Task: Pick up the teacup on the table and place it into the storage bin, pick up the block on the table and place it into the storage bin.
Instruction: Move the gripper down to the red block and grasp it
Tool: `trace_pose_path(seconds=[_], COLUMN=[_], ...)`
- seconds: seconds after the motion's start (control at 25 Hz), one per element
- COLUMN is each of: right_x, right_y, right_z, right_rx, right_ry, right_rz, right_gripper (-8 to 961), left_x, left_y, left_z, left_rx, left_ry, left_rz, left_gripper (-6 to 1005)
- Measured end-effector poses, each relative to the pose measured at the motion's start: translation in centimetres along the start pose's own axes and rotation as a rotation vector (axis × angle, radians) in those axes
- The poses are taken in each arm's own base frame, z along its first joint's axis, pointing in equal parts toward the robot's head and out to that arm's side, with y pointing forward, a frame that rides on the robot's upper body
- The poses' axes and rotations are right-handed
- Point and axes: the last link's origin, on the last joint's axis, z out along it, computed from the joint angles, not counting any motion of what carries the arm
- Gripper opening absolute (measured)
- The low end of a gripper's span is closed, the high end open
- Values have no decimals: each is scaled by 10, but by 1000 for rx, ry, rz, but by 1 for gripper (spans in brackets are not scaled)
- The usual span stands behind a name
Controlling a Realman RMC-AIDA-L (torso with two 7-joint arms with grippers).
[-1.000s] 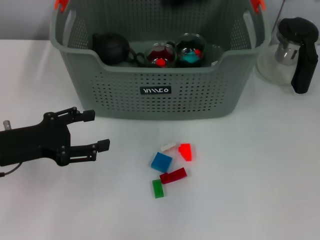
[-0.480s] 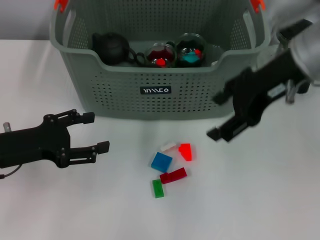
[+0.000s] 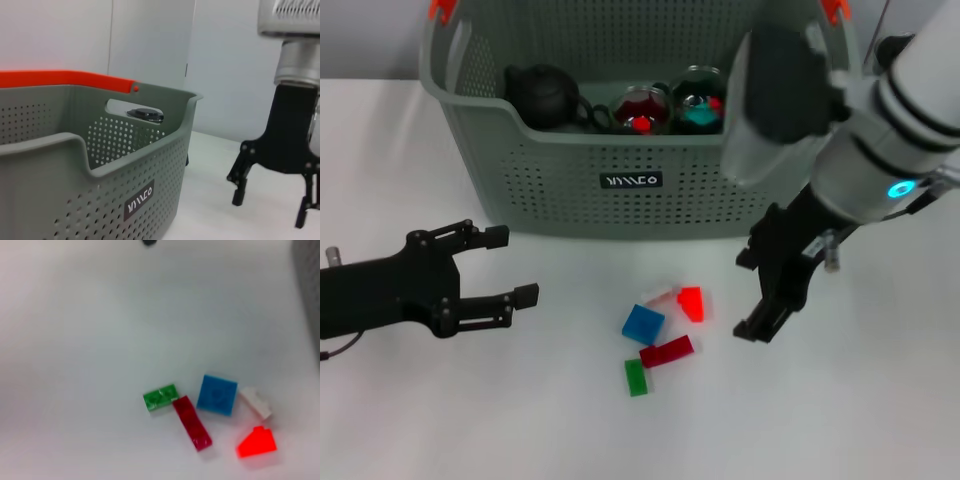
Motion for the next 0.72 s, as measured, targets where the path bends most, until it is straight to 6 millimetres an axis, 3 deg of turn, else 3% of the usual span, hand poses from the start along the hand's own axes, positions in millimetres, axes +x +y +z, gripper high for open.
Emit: trace_pose_path(seconds=[0.44,0.72], right_x=[-9,-15], right_y=[-10,-12], right_z=[41,55], right_rx=[74,106], right_ry=[114,92], right_rz=[-59,-70], right_gripper=[925,926], left_x=[-3,-3], left_y=[1,1], left_z=[-1,-1], left_rx=[8,11], left_ry=[2,1], left_rz=[-11,-11], left_gripper=[829,829])
